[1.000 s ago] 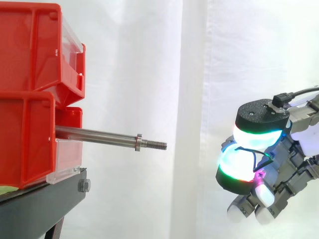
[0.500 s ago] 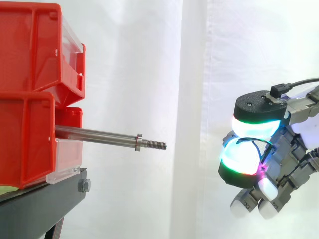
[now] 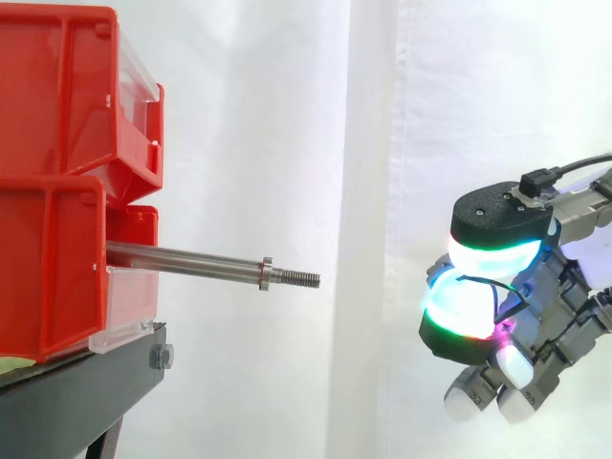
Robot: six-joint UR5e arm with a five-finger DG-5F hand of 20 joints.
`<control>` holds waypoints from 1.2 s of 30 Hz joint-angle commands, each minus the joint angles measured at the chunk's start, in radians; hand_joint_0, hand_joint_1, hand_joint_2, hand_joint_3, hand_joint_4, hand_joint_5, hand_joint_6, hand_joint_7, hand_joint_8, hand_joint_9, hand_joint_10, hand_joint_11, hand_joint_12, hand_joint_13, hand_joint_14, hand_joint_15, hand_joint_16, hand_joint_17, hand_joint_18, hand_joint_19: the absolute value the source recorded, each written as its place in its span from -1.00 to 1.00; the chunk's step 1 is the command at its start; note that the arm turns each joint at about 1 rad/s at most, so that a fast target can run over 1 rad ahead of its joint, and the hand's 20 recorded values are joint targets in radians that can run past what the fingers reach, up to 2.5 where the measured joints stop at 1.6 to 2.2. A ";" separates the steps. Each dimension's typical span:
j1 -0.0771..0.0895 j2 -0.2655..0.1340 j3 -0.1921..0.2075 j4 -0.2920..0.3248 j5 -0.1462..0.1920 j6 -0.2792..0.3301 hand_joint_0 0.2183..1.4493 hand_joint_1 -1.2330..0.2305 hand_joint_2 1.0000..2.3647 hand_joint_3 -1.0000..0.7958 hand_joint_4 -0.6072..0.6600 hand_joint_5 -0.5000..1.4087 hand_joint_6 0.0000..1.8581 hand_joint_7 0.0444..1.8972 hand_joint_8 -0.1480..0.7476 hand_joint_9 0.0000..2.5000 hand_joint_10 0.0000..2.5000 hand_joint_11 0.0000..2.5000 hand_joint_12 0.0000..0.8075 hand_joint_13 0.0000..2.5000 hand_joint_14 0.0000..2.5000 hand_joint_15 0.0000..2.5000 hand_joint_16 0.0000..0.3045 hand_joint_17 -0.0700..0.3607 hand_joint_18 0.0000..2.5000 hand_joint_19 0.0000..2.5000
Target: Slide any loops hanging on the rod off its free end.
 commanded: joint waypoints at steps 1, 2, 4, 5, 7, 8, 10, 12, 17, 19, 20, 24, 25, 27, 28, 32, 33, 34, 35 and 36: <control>0.000 0.000 0.000 0.018 0.000 -0.005 -0.50 -0.28 -0.97 -0.13 -0.14 -0.55 -0.14 0.15 -0.20 -0.24 -0.98 -0.55 -0.18 -0.63 -0.99 -0.85 -0.69 -0.18 -0.63 -0.73; 0.000 0.000 0.000 0.018 0.000 -0.005 -0.50 -0.28 -0.97 -0.13 -0.14 -0.55 -0.14 0.15 -0.20 -0.24 -0.98 -0.55 -0.18 -0.63 -0.99 -0.85 -0.69 -0.18 -0.63 -0.73; 0.000 0.000 0.000 0.027 0.002 -0.007 -0.50 -0.29 -0.97 -0.14 -0.14 -0.55 -0.14 0.15 -0.20 -0.24 -0.98 -0.55 -0.18 -0.63 -0.99 -0.85 -0.69 -0.18 -0.63 -0.73; 0.000 0.000 0.000 0.033 0.000 -0.008 -0.50 -0.29 -0.97 -0.13 -0.14 -0.55 -0.14 0.15 -0.21 -0.24 -0.98 -0.55 -0.18 -0.63 -0.99 -0.85 -0.69 -0.18 -0.63 -0.73; 0.000 -0.002 0.000 0.043 0.002 -0.008 -0.50 -0.29 -0.97 -0.13 -0.14 -0.55 -0.14 0.16 -0.20 -0.24 -0.98 -0.55 -0.18 -0.63 -0.99 -0.85 -0.69 -0.18 -0.63 -0.73; 0.000 0.000 -0.002 0.057 0.002 -0.008 -0.50 -0.29 -0.97 -0.14 -0.14 -0.55 -0.14 0.16 -0.20 -0.24 -0.98 -0.55 -0.18 -0.63 -0.99 -0.85 -0.69 -0.18 -0.63 -0.74; 0.000 0.000 0.000 0.064 0.002 -0.008 -0.50 -0.29 -0.97 -0.14 -0.13 -0.55 -0.14 0.15 -0.19 -0.24 -0.98 -0.55 -0.18 -0.63 -0.99 -0.85 -0.69 -0.18 -0.63 -0.73; 0.000 0.000 0.000 0.086 0.002 -0.008 -0.50 -0.29 -0.97 -0.14 -0.13 -0.55 -0.14 0.16 -0.19 -0.24 -0.98 -0.55 -0.18 -0.63 -0.99 -0.85 -0.69 -0.18 -0.63 -0.73; 0.000 0.000 -0.002 0.110 0.002 -0.008 -0.50 -0.29 -0.97 -0.15 -0.12 -0.55 -0.14 0.15 -0.18 -0.24 -0.98 -0.54 -0.19 -0.63 -0.99 -0.85 -0.69 -0.18 -0.62 -0.74; 0.000 -0.002 0.000 0.116 0.002 -0.008 -0.50 -0.29 -0.97 -0.15 -0.11 -0.55 -0.13 0.15 -0.19 -0.23 -0.98 -0.55 -0.19 -0.63 -0.99 -0.85 -0.69 -0.18 -0.62 -0.74; 0.000 0.000 0.000 0.119 0.002 -0.008 -0.50 -0.29 -0.97 -0.14 -0.11 -0.55 -0.13 0.15 -0.19 -0.23 -0.98 -0.54 -0.19 -0.63 -0.99 -0.85 -0.69 -0.18 -0.62 -0.74; 0.000 0.000 -0.002 0.121 0.002 -0.008 -0.50 -0.28 -0.97 -0.15 -0.11 -0.55 -0.13 0.14 -0.19 -0.22 -0.98 -0.54 -0.19 -0.61 -0.99 -0.85 -0.69 -0.18 -0.61 -0.74; 0.000 0.000 -0.002 0.121 0.002 -0.008 -0.50 -0.28 -0.97 -0.14 -0.11 -0.55 -0.13 0.15 -0.18 -0.22 -0.98 -0.54 -0.19 -0.61 -0.99 -0.85 -0.69 -0.18 -0.61 -0.74; 0.000 -0.002 -0.002 0.121 0.002 -0.008 -0.50 -0.28 -0.97 -0.14 -0.11 -0.56 -0.12 0.16 -0.17 -0.22 -0.98 -0.53 -0.18 -0.59 -0.99 -0.83 -0.69 -0.18 -0.61 -0.74; 0.000 0.000 -0.002 0.121 0.002 -0.008 -0.50 -0.28 -0.97 -0.14 -0.11 -0.56 -0.12 0.16 -0.17 -0.20 -0.98 -0.52 -0.18 -0.59 -0.99 -0.83 -0.69 -0.18 -0.60 -0.74; 0.000 0.000 0.000 0.121 0.002 -0.008 -0.51 -0.27 -0.97 -0.12 -0.12 -0.56 -0.10 0.17 -0.16 -0.20 -0.98 -0.52 -0.17 -0.55 -0.99 -0.79 -0.68 -0.16 -0.60 -0.73; 0.000 0.000 0.000 0.121 0.002 -0.008 -0.51 -0.26 -0.97 -0.12 -0.12 -0.56 -0.10 0.18 -0.16 -0.20 -0.98 -0.51 -0.17 -0.55 -0.99 -0.78 -0.68 -0.16 -0.59 -0.73; 0.000 0.000 -0.002 0.121 0.002 -0.008 -0.50 -0.26 -0.97 -0.12 -0.13 -0.56 -0.09 0.18 -0.17 -0.20 -0.98 -0.50 -0.17 -0.54 -0.99 -0.78 -0.68 -0.16 -0.59 -0.73; 0.000 0.000 -0.002 0.121 0.002 -0.008 -0.51 -0.26 -0.97 -0.12 -0.13 -0.56 -0.09 0.17 -0.16 -0.20 -0.98 -0.51 -0.16 -0.54 -0.99 -0.77 -0.68 -0.16 -0.59 -0.73; 0.000 0.000 -0.002 0.121 0.002 -0.008 -0.50 -0.26 -0.97 -0.12 -0.13 -0.56 -0.09 0.18 -0.16 -0.20 -0.98 -0.51 -0.16 -0.53 -0.99 -0.77 -0.68 -0.16 -0.58 -0.72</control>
